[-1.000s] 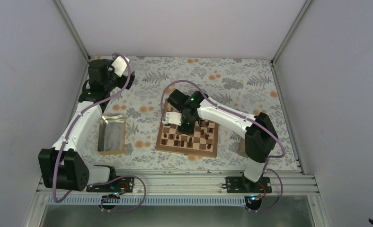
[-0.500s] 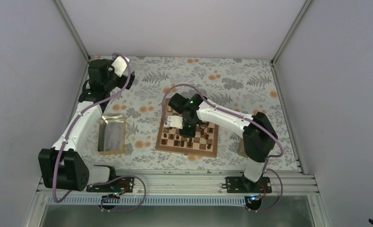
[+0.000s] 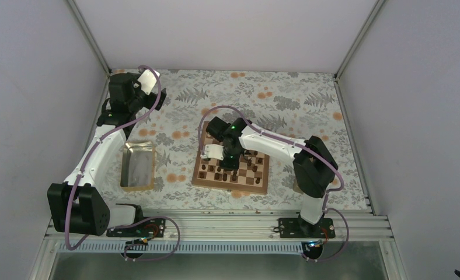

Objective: Set up the chess pieces on the board
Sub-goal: Place the chess piece on the chessboard, then pick up the chess piece from the chessboard.

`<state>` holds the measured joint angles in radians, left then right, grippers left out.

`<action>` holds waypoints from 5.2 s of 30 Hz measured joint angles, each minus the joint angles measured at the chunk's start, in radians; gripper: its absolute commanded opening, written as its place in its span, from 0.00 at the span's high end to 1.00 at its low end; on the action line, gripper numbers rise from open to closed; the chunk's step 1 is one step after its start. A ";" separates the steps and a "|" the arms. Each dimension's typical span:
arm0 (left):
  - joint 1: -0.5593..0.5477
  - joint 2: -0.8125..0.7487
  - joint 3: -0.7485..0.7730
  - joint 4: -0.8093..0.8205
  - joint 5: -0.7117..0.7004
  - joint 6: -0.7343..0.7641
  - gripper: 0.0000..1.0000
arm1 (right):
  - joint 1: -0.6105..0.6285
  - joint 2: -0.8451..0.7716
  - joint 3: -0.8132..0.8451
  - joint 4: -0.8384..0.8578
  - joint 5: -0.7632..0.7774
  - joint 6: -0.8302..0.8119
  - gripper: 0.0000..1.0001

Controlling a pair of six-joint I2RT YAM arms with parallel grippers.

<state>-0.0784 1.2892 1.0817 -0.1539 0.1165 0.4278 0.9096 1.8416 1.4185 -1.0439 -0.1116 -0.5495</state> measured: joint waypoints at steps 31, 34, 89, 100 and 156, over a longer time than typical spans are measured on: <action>0.000 0.000 0.000 0.000 0.000 0.002 0.00 | -0.001 0.013 -0.020 0.013 0.003 -0.004 0.76; 0.000 0.000 0.000 0.000 0.001 0.002 0.00 | -0.001 0.013 -0.020 0.013 0.004 -0.004 0.75; 0.000 0.000 0.000 -0.001 0.016 0.004 0.00 | -0.009 0.036 -0.016 0.004 -0.006 -0.025 0.74; 0.000 0.000 0.000 -0.001 0.016 0.006 0.00 | -0.016 0.047 -0.018 0.009 -0.006 -0.029 0.82; 0.000 0.000 0.000 -0.001 0.017 0.006 0.00 | -0.113 -0.011 0.025 -0.020 0.026 -0.034 0.67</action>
<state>-0.0784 1.2892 1.0817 -0.1551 0.1333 0.4343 0.7963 1.8301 1.4433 -1.0637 -0.0856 -0.5835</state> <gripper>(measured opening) 0.999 0.326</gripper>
